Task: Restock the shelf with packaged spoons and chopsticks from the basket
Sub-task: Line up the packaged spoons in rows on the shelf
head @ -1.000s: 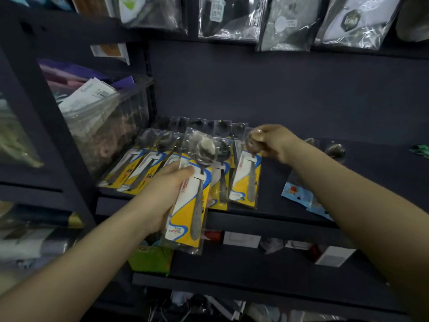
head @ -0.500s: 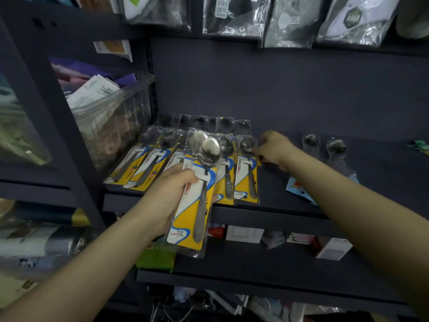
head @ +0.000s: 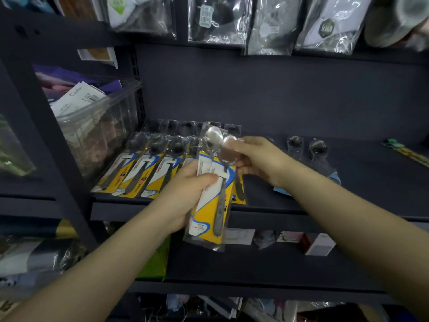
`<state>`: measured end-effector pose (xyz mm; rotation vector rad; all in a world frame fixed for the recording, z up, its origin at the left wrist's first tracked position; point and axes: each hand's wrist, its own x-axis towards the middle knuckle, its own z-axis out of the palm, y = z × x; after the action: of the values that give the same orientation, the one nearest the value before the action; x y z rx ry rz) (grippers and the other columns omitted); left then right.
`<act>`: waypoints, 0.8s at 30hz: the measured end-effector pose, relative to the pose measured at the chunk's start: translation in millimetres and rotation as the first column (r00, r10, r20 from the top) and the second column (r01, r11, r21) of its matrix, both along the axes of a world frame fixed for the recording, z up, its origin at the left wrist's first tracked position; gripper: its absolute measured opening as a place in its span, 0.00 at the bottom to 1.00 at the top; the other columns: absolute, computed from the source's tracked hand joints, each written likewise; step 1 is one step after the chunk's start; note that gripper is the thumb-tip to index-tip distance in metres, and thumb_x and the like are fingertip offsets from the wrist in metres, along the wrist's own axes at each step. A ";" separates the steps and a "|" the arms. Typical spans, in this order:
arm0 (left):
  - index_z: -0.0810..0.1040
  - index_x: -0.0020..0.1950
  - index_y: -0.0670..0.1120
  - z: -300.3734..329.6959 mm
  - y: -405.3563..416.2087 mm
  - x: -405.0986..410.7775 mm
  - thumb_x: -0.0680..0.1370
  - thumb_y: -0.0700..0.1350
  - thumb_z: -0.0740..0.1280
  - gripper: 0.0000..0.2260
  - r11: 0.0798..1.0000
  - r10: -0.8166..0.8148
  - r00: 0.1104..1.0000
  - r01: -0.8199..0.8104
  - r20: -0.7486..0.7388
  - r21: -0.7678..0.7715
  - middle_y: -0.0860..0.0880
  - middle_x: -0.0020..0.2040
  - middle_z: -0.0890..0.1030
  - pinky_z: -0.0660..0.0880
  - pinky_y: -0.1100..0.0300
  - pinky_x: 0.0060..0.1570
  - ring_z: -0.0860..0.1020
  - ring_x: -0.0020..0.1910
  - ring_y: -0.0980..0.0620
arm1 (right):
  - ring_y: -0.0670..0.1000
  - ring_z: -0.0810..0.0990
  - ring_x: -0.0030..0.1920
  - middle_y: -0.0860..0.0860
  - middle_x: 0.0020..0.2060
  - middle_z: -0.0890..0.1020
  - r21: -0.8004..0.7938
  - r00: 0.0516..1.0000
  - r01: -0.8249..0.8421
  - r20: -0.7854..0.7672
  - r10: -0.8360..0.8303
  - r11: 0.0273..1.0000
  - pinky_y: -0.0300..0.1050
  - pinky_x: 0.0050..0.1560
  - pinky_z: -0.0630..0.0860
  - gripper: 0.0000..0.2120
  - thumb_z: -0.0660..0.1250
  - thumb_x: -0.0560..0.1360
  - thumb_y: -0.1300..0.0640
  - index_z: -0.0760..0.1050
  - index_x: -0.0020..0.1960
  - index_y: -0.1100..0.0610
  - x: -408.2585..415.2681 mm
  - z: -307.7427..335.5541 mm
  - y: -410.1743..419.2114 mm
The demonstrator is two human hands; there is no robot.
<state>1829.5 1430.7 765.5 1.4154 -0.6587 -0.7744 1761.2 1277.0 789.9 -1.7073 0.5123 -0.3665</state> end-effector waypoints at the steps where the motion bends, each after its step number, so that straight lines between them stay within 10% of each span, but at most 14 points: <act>1: 0.78 0.48 0.46 2.0 -5.1 -3.1 0.76 0.36 0.61 0.08 1.000 -0.013 1.000 0.013 0.020 -0.011 0.47 0.41 0.82 0.77 0.61 0.37 0.80 0.36 0.52 | 0.45 0.78 0.30 0.51 0.37 0.80 0.013 1.000 -0.023 0.001 0.023 1.000 0.37 0.33 0.76 0.07 0.64 0.77 0.57 0.74 0.53 0.58 -0.2 -1.2 1.7; 7: 0.72 0.36 0.48 12.5 -25.4 -10.8 0.78 0.40 0.60 0.11 0.998 0.061 0.997 -0.061 -0.050 -0.014 0.55 0.31 0.79 0.73 0.65 0.34 0.79 0.37 0.55 | 0.42 0.75 0.25 0.52 0.32 0.76 0.003 0.989 0.150 0.008 -0.150 0.989 0.34 0.26 0.73 0.07 0.63 0.76 0.66 0.74 0.44 0.55 5.7 -7.0 -37.7; 12: 0.68 0.32 0.43 21.2 -37.3 4.1 0.76 0.34 0.56 0.14 0.993 0.118 0.987 -0.121 -0.108 -0.018 0.49 0.20 0.74 0.68 0.69 0.19 0.74 0.18 0.54 | 0.47 0.78 0.31 0.56 0.36 0.78 -0.203 0.918 0.389 0.007 -0.395 0.899 0.37 0.27 0.71 0.06 0.64 0.74 0.66 0.75 0.41 0.57 28.4 -16.9 -103.4; 17: 0.72 0.43 0.39 28.2 -54.6 4.2 0.76 0.34 0.56 0.07 0.992 0.093 0.970 -0.110 -0.226 -0.061 0.38 0.33 0.76 0.74 0.61 0.24 0.74 0.24 0.47 | 0.57 0.76 0.42 0.59 0.34 0.76 -0.387 0.921 0.282 -0.149 -0.361 0.878 0.47 0.39 0.71 0.08 0.61 0.72 0.70 0.72 0.37 0.61 65.3 -23.6 -140.5; 21: 0.77 0.45 0.38 25.0 -68.6 9.4 0.76 0.35 0.58 0.08 0.989 0.146 0.987 -0.146 -0.061 0.003 0.41 0.38 0.80 0.77 0.64 0.30 0.79 0.29 0.50 | 0.63 0.74 0.61 0.65 0.60 0.76 -0.605 0.876 0.230 -0.213 -0.432 0.763 0.49 0.55 0.72 0.15 0.59 0.75 0.66 0.71 0.61 0.69 78.7 -16.7 -148.6; 24: 0.77 0.49 0.39 22.0 -76.0 12.4 0.77 0.35 0.58 0.08 0.987 0.153 0.988 -0.154 0.025 0.036 0.44 0.41 0.83 0.78 0.65 0.33 0.83 0.33 0.56 | 0.63 0.76 0.59 0.65 0.59 0.77 -0.651 0.869 0.183 -0.243 -0.431 0.737 0.47 0.51 0.72 0.14 0.59 0.76 0.64 0.71 0.58 0.71 80.2 -14.1 -151.9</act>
<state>1841.9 1354.7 787.5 1.4922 -0.5473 -0.6536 1841.4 1125.1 775.8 -2.3552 1.0729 -0.4810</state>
